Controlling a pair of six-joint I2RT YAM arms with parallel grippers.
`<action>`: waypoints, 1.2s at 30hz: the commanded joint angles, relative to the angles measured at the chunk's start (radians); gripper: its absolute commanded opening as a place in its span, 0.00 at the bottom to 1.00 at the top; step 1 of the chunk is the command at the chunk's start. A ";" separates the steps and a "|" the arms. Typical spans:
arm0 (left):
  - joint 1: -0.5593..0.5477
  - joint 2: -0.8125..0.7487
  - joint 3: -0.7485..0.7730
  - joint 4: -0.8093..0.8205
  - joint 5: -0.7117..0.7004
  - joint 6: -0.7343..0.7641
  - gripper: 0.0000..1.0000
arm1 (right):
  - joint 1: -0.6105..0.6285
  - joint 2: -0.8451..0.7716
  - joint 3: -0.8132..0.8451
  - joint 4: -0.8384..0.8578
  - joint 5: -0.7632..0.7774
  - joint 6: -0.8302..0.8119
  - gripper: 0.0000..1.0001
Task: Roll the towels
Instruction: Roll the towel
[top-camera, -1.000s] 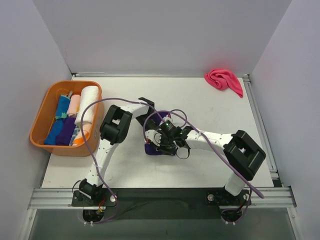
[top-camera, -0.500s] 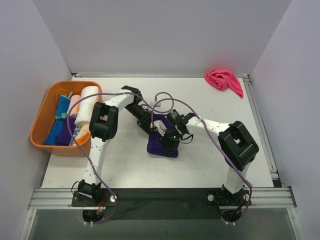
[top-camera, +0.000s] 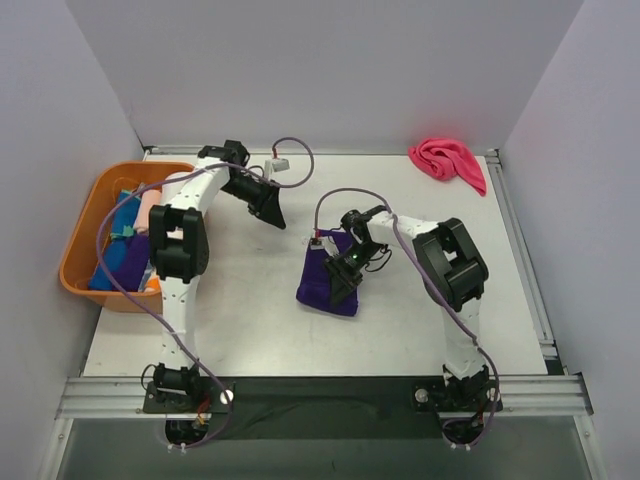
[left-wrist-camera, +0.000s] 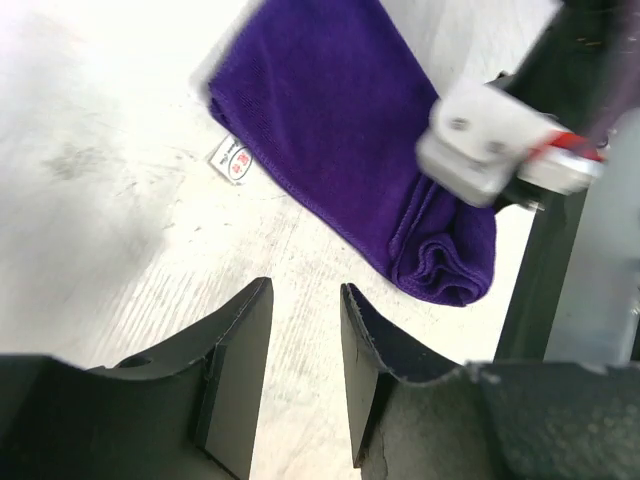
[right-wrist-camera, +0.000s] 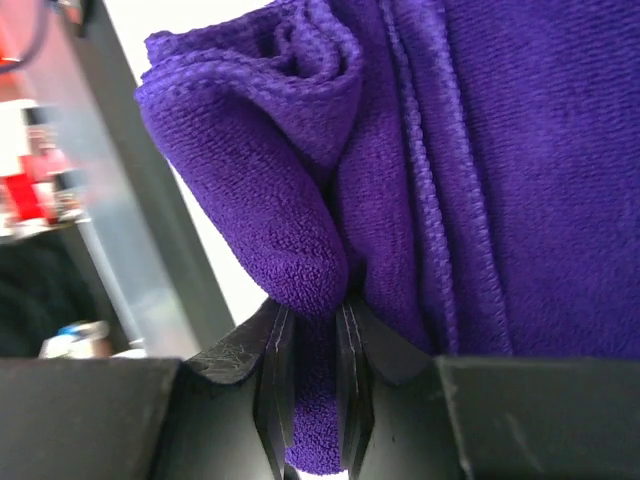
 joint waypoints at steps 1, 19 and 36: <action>0.027 -0.159 -0.027 0.127 0.006 -0.070 0.44 | -0.018 0.100 0.058 -0.192 -0.079 -0.046 0.00; -0.405 -0.868 -0.953 0.679 -0.479 0.355 0.58 | -0.053 0.369 0.293 -0.406 -0.222 -0.042 0.03; -0.682 -0.675 -1.072 0.845 -0.627 0.446 0.42 | -0.082 0.415 0.370 -0.549 -0.268 -0.146 0.10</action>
